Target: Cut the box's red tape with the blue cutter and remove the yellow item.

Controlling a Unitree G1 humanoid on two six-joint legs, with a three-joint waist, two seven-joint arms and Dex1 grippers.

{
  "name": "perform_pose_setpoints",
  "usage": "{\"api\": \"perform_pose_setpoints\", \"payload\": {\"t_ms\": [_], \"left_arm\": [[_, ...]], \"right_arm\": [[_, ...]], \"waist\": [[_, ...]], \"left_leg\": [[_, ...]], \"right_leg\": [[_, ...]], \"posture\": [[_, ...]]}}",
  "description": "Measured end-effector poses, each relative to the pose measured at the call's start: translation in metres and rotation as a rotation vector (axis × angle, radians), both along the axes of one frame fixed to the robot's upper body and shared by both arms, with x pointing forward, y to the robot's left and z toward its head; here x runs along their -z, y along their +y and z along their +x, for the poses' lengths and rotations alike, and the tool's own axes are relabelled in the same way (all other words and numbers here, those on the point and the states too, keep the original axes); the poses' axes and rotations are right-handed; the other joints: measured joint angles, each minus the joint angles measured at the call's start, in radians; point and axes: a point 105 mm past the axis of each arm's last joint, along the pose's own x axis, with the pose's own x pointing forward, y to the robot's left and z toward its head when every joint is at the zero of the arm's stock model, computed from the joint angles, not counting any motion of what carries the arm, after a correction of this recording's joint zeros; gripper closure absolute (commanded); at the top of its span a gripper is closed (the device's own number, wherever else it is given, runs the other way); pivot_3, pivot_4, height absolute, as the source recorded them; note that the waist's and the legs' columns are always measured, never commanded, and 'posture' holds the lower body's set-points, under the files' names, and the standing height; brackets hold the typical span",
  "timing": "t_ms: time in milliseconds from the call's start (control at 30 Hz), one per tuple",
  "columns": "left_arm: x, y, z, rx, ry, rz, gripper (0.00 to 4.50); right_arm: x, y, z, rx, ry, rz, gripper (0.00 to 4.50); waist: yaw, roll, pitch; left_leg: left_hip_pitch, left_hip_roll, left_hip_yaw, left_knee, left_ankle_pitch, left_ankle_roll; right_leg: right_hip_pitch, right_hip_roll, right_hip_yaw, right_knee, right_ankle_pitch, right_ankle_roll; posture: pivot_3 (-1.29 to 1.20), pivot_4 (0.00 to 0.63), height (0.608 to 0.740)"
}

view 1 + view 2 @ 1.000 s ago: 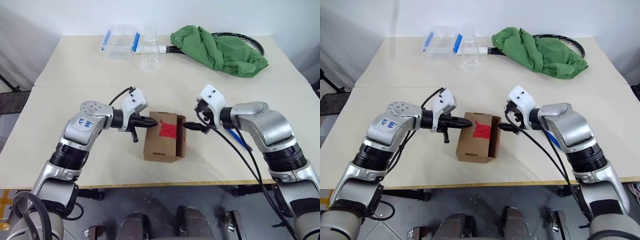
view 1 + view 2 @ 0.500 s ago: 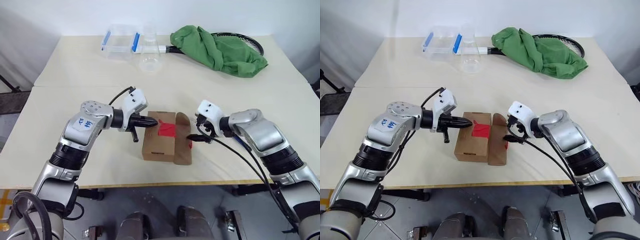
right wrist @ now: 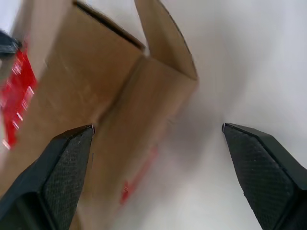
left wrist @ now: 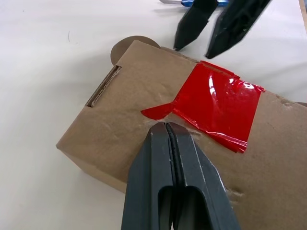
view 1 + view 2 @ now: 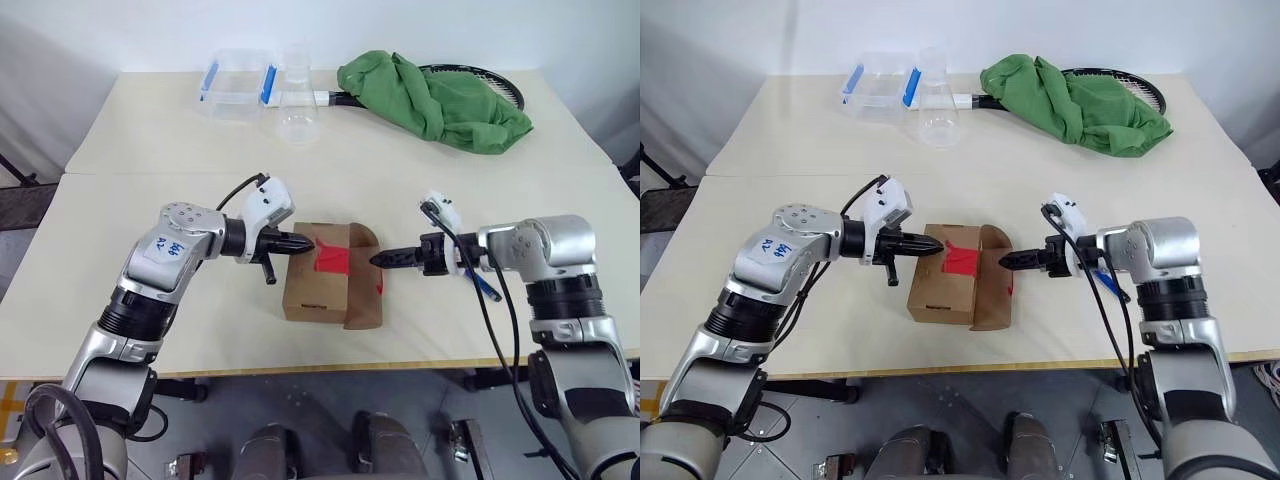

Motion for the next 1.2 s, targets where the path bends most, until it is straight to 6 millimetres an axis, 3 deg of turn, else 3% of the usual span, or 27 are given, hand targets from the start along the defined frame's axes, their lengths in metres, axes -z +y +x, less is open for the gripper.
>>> {"api": "perform_pose_setpoints", "payload": {"t_ms": [400,533,867,1067,1200], "left_arm": [[-0.001,-0.005,0.0,0.013,-0.003,0.013,4.5],[-0.001,-0.004,0.0,0.011,-0.002,0.014,4.5],[-0.001,-0.003,-0.004,0.016,-0.01,0.022,4.5],[0.001,0.003,-0.009,0.025,-0.015,0.037,4.5],[0.0,0.004,-0.01,0.034,-0.033,0.045,4.5]], "right_arm": [[0.005,0.035,0.006,-0.102,0.052,0.12,0.05],[0.007,0.041,0.005,-0.127,0.047,0.096,0.88],[0.019,0.037,0.004,-0.06,0.123,0.061,4.32],[0.011,0.032,0.002,-0.001,0.132,0.007,4.47],[-0.006,0.032,-0.001,0.019,0.117,-0.07,4.47]], "waist": [[-0.025,0.0,0.0],[-0.032,0.0,0.0],[-0.028,0.0,0.0],[-0.019,0.0,0.0],[-0.02,0.0,0.0]], "left_leg": [[0.001,0.0,0.0,-0.001,0.0,-0.001],[0.003,0.0,0.0,-0.003,0.0,-0.002],[0.002,0.001,0.0,-0.003,0.0,-0.002],[0.002,0.001,0.0,-0.002,0.001,-0.001],[0.001,0.001,-0.001,-0.002,0.001,-0.001]], "right_leg": [[0.0,0.001,0.0,0.001,0.0,0.0],[0.0,0.001,0.0,0.002,0.0,0.0],[0.0,0.0,0.001,0.001,0.0,0.0],[0.0,-0.001,0.002,0.002,0.0,0.0],[-0.001,-0.001,0.002,0.002,0.0,0.0]], "posture": [[0.0,0.15,0.74],[0.0,0.15,0.74],[0.0,0.15,0.74],[0.0,0.15,0.74],[0.0,0.15,0.74]]}}
